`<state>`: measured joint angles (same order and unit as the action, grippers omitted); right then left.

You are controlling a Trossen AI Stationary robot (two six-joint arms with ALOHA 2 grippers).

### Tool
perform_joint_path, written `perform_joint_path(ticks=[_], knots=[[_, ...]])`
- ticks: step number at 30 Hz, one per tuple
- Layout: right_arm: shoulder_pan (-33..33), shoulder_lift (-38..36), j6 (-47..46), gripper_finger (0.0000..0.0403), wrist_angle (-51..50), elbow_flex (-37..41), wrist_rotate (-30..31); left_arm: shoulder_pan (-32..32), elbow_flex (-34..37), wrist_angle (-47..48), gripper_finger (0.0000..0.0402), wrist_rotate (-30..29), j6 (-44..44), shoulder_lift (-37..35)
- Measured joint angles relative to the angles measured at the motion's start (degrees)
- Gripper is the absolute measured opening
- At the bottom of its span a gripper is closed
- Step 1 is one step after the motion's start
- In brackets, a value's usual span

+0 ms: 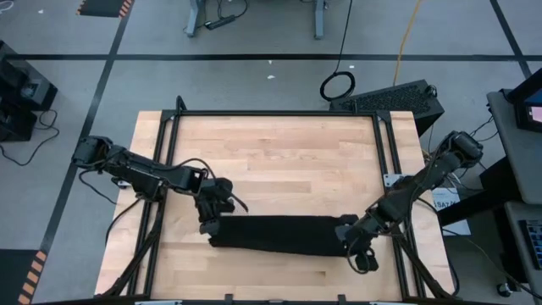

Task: Roll napkin
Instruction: Fold the black napkin

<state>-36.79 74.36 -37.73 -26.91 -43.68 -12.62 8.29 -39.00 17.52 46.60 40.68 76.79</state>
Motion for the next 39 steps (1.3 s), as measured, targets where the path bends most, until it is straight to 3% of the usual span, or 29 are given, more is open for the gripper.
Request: perform_joint_path(ticks=[4, 9, 15, 19, 25, 30, 39], knots=[[3.7, 0.0, 3.6, 0.0002, -1.6, 0.3, -3.5, -2.1, 0.0, 1.8, 0.0006, -5.3, -3.9, 0.0], [6.9, 0.0, 6.8, 0.0002, -0.6, 0.9, -10.1, -2.6, 0.0, 2.3, 0.0006, -3.9, -4.7, 0.0], [7.3, 0.0, 0.6, 0.0002, 2.8, 0.9, -17.5, 0.4, 0.0, 1.5, 0.0006, -0.2, 4.5, -0.9], [5.1, 0.0, -2.9, 0.0002, 9.3, 0.8, -19.8, 5.1, 0.0, -1.4, 0.0006, -2.7, 8.5, -1.5], [4.1, 0.0, -1.6, 0.0002, 8.6, 0.8, -17.3, 8.4, 0.0, -3.6, 0.0006, -9.2, 8.9, -1.5], [4.0, 0.4, -0.4, 0.0002, 3.6, 0.8, -11.6, 5.8, 0.0, -3.5, 0.0006, -9.4, 5.1, -1.5], [4.1, 3.1, -0.2, 0.0002, 1.1, 0.8, -8.0, 0.6, 0.0, -3.0, 0.0006, -11.2, -5.1, 1.1]])
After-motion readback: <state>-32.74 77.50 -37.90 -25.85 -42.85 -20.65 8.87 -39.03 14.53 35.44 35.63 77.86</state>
